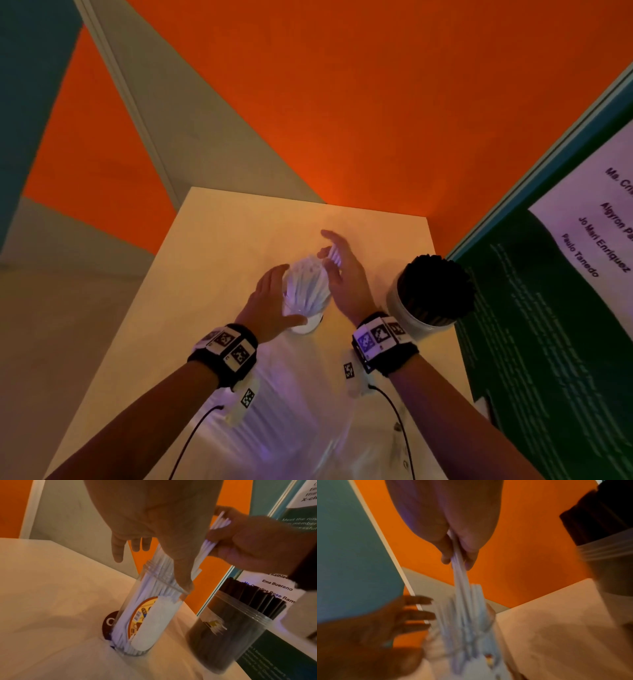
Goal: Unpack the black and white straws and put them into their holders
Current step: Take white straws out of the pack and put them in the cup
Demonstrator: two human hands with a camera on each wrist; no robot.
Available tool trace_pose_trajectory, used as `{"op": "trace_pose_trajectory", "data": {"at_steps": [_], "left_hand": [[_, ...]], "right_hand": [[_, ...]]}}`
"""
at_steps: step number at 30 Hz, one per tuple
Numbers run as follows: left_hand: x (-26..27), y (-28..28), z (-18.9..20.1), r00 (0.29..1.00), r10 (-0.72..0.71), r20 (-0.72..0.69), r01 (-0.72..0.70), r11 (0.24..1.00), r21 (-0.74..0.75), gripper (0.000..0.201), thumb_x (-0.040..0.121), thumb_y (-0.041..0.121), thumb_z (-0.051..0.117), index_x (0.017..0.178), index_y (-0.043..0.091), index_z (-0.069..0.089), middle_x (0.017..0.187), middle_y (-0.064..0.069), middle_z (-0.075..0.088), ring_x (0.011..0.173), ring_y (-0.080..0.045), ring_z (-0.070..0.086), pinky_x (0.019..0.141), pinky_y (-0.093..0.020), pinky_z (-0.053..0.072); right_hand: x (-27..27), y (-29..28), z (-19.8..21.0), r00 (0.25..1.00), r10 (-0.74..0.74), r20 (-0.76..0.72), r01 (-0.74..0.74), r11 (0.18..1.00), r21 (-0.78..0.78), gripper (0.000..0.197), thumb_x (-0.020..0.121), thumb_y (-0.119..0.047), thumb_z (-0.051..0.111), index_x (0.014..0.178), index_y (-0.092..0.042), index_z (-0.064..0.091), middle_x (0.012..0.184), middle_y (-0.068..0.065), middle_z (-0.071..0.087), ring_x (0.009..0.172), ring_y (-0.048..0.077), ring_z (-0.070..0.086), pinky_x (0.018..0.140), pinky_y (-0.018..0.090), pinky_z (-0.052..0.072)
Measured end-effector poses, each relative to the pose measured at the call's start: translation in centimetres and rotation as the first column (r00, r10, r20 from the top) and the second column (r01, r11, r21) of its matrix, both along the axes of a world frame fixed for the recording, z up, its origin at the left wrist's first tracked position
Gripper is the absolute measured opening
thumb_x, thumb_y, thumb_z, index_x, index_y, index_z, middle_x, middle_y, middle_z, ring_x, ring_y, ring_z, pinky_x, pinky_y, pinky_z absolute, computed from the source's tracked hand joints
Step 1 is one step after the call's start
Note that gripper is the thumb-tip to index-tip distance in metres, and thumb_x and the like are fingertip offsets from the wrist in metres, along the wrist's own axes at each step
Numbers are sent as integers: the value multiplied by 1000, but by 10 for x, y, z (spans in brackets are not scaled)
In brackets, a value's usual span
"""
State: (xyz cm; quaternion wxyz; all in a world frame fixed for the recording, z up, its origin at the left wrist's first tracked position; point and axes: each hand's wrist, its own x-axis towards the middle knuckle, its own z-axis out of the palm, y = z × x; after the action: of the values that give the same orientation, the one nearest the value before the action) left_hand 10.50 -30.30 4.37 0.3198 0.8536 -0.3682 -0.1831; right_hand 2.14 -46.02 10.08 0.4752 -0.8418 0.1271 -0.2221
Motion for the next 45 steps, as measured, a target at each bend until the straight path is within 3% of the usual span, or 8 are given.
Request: {"op": "trace_pose_trajectory", "data": {"at_steps": [5,10,16,20,24,26,32,45], "left_hand": [[-1,9,-16,998,46,-30,-46,999,-3,109,63,42,85,144,14,17,146,-5,24,131,-23,30,103,-38,37],[-14,17,-17,997,77,30,-76,997,-10,100,61,42,87,136,7,30,136,-9,33,124,-25,34,99,-35,37],[-65,37,-8,989,-142,38,138,986,95,68,70,75,59,110,22,43,100,5,48,87,-16,49,73,-28,40],[-111,35,-13,906,-414,-87,415,827,380,69,64,90,42,100,32,34,98,9,54,78,-15,52,66,-29,34],[-143,36,-20,837,-489,-246,542,685,486,78,74,67,62,129,29,22,110,0,61,76,-18,54,68,-32,43],[-151,38,-16,829,-485,-279,559,694,454,68,85,38,63,134,28,17,94,-4,63,73,-21,59,65,-32,49],[-145,58,16,856,-378,-352,457,872,175,50,89,10,55,128,17,25,84,-15,59,55,-21,55,49,-32,44],[-144,105,42,884,-302,-357,334,942,32,43,94,7,52,130,16,29,88,0,48,65,-35,63,56,-38,53]], "right_hand": [[-16,-8,-39,967,66,-246,-118,972,-205,41,99,-14,47,140,-13,46,154,5,30,146,20,17,119,32,19],[-43,-11,-39,990,-10,-141,-15,985,-171,39,100,-20,46,138,-17,48,148,0,41,144,13,26,116,26,22],[-106,-4,-30,972,3,-235,-33,992,-125,35,79,14,44,81,-14,66,84,-2,63,77,-3,54,75,18,42],[-143,14,-28,600,224,-768,-286,957,55,38,71,6,43,55,-23,62,58,-8,60,58,6,56,64,24,47],[-166,47,-47,147,425,-893,-355,865,354,27,86,-1,47,98,5,71,75,9,67,59,11,56,61,20,49],[-168,67,-59,178,448,-876,-348,862,369,28,91,-1,47,110,7,66,102,22,67,63,14,55,63,20,46],[-156,119,-92,687,172,-706,-240,971,3,27,91,-1,46,117,1,53,112,22,59,103,33,57,87,36,47],[-136,162,-113,456,-20,-890,-240,960,-144,46,95,-17,51,135,-3,33,138,16,41,126,31,46,106,39,38]]}}
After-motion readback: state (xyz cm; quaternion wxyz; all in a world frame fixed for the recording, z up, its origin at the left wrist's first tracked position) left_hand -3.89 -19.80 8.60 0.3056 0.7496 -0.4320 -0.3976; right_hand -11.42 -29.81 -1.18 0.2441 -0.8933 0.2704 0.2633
